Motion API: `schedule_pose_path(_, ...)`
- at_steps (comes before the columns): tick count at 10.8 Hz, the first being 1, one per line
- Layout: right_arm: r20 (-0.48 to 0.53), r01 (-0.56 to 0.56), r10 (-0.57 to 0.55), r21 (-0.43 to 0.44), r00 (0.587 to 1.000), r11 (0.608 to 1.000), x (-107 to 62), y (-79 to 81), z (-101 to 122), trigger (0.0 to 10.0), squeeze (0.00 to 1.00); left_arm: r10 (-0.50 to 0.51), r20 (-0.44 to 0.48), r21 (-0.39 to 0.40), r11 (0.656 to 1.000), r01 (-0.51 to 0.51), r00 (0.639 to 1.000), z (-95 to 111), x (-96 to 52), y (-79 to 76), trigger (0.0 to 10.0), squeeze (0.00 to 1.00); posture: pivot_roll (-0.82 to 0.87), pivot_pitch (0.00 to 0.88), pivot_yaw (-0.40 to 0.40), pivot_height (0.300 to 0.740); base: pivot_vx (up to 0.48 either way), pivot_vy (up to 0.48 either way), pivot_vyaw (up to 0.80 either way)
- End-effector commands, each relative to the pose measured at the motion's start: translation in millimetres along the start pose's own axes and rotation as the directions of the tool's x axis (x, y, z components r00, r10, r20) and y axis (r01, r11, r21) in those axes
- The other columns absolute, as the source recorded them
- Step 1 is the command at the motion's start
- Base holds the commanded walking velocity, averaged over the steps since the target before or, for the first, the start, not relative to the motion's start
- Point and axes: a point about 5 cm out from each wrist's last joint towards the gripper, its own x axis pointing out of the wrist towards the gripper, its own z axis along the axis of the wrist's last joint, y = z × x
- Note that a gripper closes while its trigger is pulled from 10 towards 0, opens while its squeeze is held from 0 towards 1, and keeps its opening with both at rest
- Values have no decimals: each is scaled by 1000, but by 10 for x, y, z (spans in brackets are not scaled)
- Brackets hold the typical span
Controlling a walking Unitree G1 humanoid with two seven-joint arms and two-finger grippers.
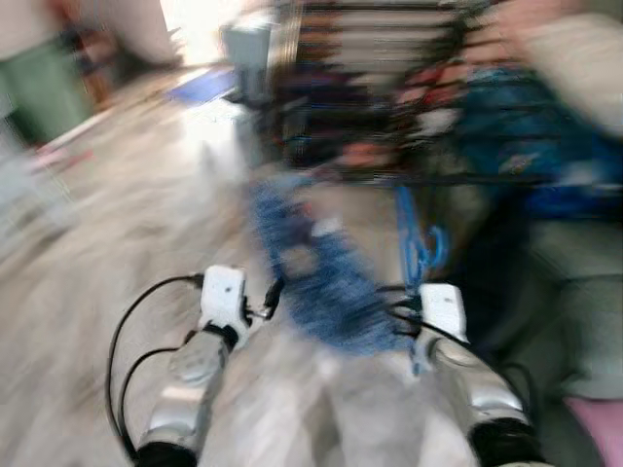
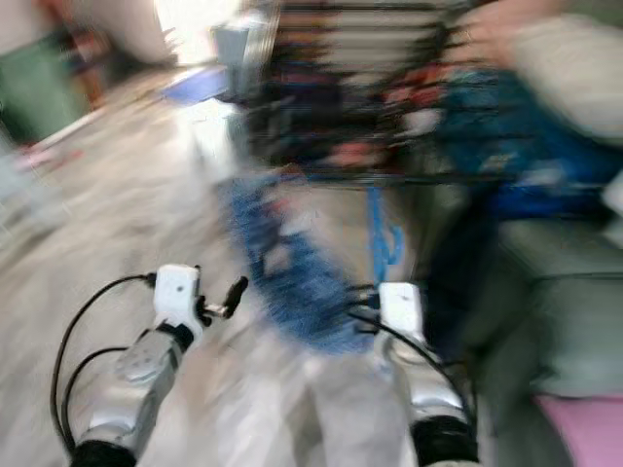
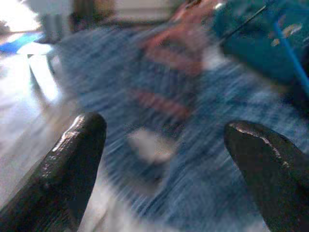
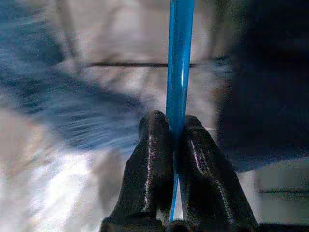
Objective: Hang hanger
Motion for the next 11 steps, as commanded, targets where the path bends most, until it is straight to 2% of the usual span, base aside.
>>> schedule_pose_path(1,7,4,-4,9,1000,1000,-7,-12,10,10000,0,-23,-11,3,1000,23,1000,-23,-7,-48,10000,0,-74,18,-4,740,480,0,0)
schedule_pose_path(3,4,-2,2,9,1000,1000,-15,-4,-1,10000,0,-26,-15,-1,1000,26,1000,-31,-10,-50,10000,0,-76,19,-3,740,480,0,0)
schedule_pose_path(5,-3,-24,24,8,1000,1000,-14,-6,3,10000,0,15,-34,-4,1000,-15,999,-54,-12,-11,10000,0,-79,19,-3,740,0,0,0)
schedule_pose_path(7,-6,-78,78,-9,997,997,-4,22,32,10000,0,6,-35,2,1000,-6,999,-57,-17,-10,10000,0,-77,19,-1,740,0,0,0)
schedule_pose_path(11,76,-160,170,-123,983,979,0,91,321,10000,0,4,-37,0,1000,-4,999,-56,-23,-27,10000,0,-71,25,6,740,0,0,0)
